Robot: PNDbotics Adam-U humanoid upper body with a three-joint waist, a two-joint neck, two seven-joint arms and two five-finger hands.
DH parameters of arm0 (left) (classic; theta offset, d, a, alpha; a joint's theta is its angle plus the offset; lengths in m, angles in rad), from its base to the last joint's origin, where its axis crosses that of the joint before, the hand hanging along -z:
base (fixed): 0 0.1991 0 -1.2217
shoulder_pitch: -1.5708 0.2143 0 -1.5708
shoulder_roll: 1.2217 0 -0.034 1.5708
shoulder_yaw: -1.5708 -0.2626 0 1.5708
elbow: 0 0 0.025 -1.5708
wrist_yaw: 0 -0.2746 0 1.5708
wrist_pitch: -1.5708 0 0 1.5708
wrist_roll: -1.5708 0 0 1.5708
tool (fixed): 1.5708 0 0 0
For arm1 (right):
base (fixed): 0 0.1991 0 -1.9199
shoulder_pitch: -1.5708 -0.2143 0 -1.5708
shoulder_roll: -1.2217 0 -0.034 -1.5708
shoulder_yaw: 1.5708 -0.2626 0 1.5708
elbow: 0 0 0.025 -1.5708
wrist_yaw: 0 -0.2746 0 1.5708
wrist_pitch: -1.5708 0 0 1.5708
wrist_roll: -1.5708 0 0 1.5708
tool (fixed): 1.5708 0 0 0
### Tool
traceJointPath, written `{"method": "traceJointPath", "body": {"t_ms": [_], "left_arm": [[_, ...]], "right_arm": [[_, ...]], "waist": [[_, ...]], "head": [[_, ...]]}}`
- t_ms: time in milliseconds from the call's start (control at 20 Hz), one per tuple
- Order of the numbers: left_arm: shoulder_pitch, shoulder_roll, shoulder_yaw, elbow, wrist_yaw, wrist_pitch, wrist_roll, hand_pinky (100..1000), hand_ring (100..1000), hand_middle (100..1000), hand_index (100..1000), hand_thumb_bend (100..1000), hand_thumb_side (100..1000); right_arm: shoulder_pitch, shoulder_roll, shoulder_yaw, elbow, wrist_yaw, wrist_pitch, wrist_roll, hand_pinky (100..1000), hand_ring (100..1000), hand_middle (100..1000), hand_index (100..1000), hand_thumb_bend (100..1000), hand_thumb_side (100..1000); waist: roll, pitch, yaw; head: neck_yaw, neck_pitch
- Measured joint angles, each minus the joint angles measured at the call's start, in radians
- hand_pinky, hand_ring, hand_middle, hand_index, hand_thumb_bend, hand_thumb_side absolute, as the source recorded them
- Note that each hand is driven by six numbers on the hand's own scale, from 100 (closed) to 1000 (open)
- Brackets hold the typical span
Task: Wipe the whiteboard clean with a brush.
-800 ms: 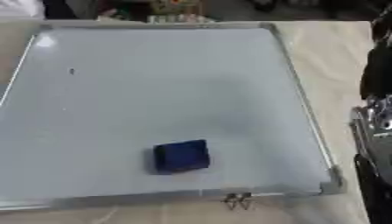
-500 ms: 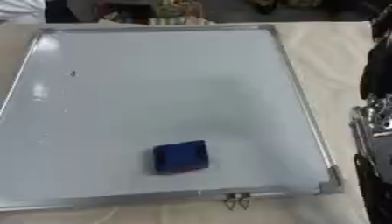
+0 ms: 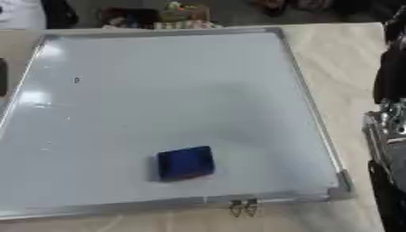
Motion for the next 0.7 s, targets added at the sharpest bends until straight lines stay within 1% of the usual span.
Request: {"method": "traceJointPath", "body": {"t_ms": [50, 100, 150, 200, 300, 350, 450, 600, 700], "left_arm": [[-0.016, 0.010, -0.017, 0.000, -0.002, 0.004, -0.024, 745, 743, 753, 318, 267, 746], [-0.031, 0.020, -0.035, 0.000, -0.004, 0.008, -0.049, 750, 750, 756, 309, 291, 738], [-0.044, 0.030, -0.054, 0.000, -0.006, 0.011, -0.074, 762, 767, 770, 277, 336, 728], [-0.057, 0.039, -0.072, 0.000, -0.007, 0.016, -0.098, 758, 776, 780, 225, 378, 718], [-0.085, 0.058, -0.108, 0.000, -0.011, 0.027, -0.139, 760, 785, 789, 200, 398, 744], [-0.094, 0.067, -0.127, 0.000, -0.014, 0.033, -0.159, 761, 780, 778, 218, 406, 753], [-0.105, 0.079, -0.164, 0.000, -0.020, 0.046, -0.206, 786, 799, 796, 266, 450, 784], [-0.125, 0.083, -0.213, 0.000, -0.021, 0.077, -0.296, 804, 810, 804, 297, 462, 784], [-0.145, 0.083, -0.237, 0.000, -0.011, 0.106, -0.354, 823, 825, 816, 341, 487, 776]], "right_arm": [[0.002, -0.001, 0.001, 0.000, 0.000, 0.000, 0.001, 848, 821, 685, 874, 100, 1000], [0.003, -0.003, 0.001, 0.000, 0.000, 0.000, 0.002, 848, 821, 685, 874, 100, 1000], [0.005, -0.003, 0.001, 0.000, -0.001, 0.000, 0.003, 848, 821, 685, 874, 100, 1000], [0.005, -0.003, 0.001, 0.000, -0.002, 0.000, 0.004, 848, 822, 684, 875, 100, 1000], [0.006, -0.004, 0.002, 0.000, -0.002, 0.000, 0.005, 848, 822, 684, 875, 100, 1000], [0.006, -0.004, 0.002, 0.000, -0.003, 0.000, 0.006, 848, 821, 684, 875, 100, 1000], [0.006, -0.004, 0.002, 0.000, -0.003, 0.000, 0.007, 849, 822, 683, 875, 100, 1000], [0.006, -0.004, 0.007, 0.000, -0.003, 0.001, 0.008, 849, 822, 683, 875, 100, 1000], [0.007, -0.004, 0.007, 0.000, -0.003, 0.002, 0.010, 849, 822, 682, 875, 100, 1000]], "waist": [[0.000, -0.001, -0.002], [0.002, -0.002, -0.003], [0.003, -0.002, -0.003], [0.005, -0.002, -0.003], [0.007, -0.002, -0.004], [0.008, -0.002, -0.004], [0.009, -0.002, -0.007], [0.009, -0.002, -0.008], [0.011, -0.002, -0.008]], "head": [[0.002, 0.000], [0.003, 0.000], [0.004, 0.000], [0.004, 0.000], [0.005, 0.000], [0.005, 0.000], [0.006, 0.000], [0.006, 0.006], [0.006, 0.008]]}}
